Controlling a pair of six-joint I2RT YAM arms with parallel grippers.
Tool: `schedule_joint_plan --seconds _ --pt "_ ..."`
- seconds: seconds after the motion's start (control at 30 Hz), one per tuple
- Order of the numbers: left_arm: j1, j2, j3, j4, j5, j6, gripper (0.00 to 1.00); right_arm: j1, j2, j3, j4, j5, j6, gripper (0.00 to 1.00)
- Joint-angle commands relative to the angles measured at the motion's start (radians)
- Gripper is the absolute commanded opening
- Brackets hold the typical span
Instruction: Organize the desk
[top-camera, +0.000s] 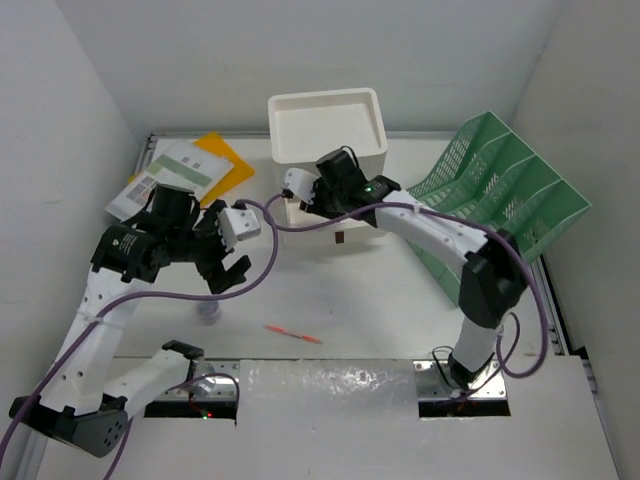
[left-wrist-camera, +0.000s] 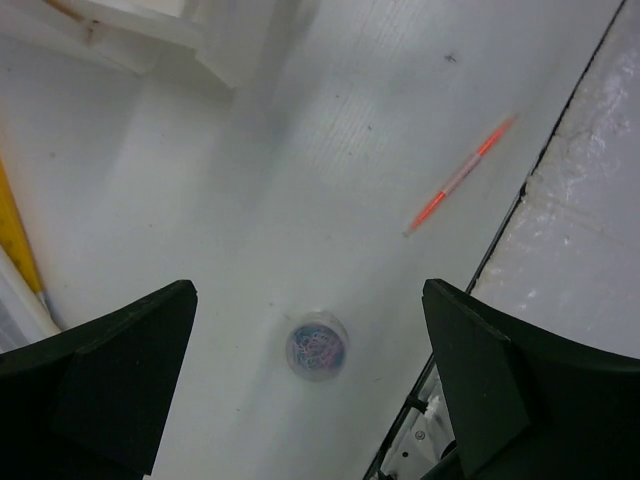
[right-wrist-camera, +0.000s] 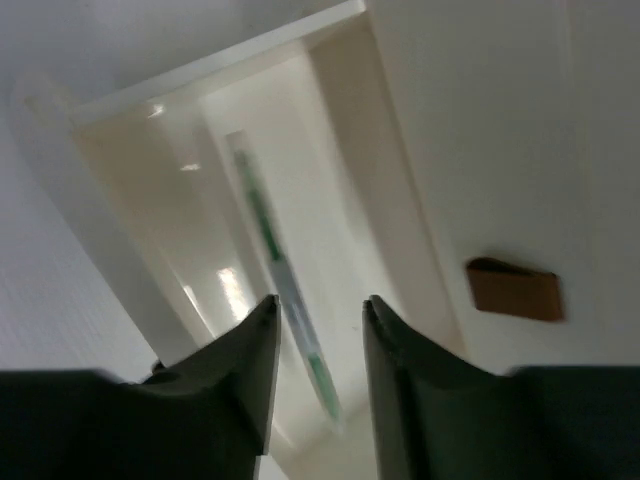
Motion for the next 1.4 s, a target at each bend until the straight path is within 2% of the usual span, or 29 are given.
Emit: schedule_joint_plan --seconds 0.0,0.03,0.07,0.2,0.3,0.37,0.47,0.5,0.6,0.73,0.83,0.93,1.1,1.17,1.27,1.37 --pt "0.006 -0.004 -0.06 -0.034 0.069 0.127 0.95 -0.015 0.061 0.129 -0.057 -0.041 -0.024 0.4" --pt "0.006 0.004 -0.07 -0.023 0.068 0.135 0.95 -0.021 0.076 0.147 -0.069 -0.042 -0.009 0.52" --pt "0.006 0.012 -0.087 -0.02 0.069 0.146 0.95 -0.035 0.098 0.168 -0.074 -0.038 -0.002 0.59" --pt "-0.002 0.036 -0.126 0.024 0.087 0.224 0.94 -0.055 0.081 0.176 -0.057 -0.018 0.051 0.68" --pt "-0.028 0.039 -0.159 0.092 0.055 0.261 0.91 -0.075 0.003 0.126 -0.001 -0.045 0.119 0.74" --pt "-0.054 0.044 -0.19 0.171 0.012 0.253 0.89 -0.096 -0.069 0.078 0.045 -0.047 0.201 0.75" --pt "-0.19 0.084 -0.259 0.302 -0.104 0.183 0.87 -0.14 -0.156 -0.047 0.151 -0.047 0.347 0.76" --pt "-0.308 0.125 -0.282 0.369 -0.217 0.158 0.87 -0.151 -0.217 -0.083 0.176 -0.047 0.413 0.77" --pt "-0.471 0.234 -0.339 0.417 -0.284 0.138 0.87 -0.185 -0.328 -0.221 0.272 -0.033 0.487 0.77" --pt "-0.488 0.331 -0.342 0.426 -0.219 0.19 0.87 -0.191 -0.419 -0.353 0.317 -0.023 0.515 0.77" --pt "-0.488 0.36 -0.438 0.484 -0.241 0.27 0.87 -0.191 -0.451 -0.396 0.335 -0.033 0.53 0.77" --pt "-0.488 0.386 -0.506 0.534 -0.206 0.294 0.87 -0.191 -0.468 -0.442 0.381 -0.039 0.545 0.77" --pt "-0.488 0.527 -0.52 0.571 -0.14 0.314 0.86 -0.191 -0.476 -0.479 0.414 -0.047 0.553 0.77" --pt "-0.488 0.582 -0.523 0.566 -0.118 0.334 0.83 -0.19 -0.482 -0.492 0.414 -0.043 0.551 0.77" --pt "-0.488 0.627 -0.558 0.653 -0.126 0.308 0.81 -0.191 -0.503 -0.523 0.412 -0.029 0.548 0.77" --pt "-0.488 0.671 -0.549 0.679 -0.111 0.271 0.67 -0.191 -0.526 -0.554 0.412 -0.026 0.542 0.77"
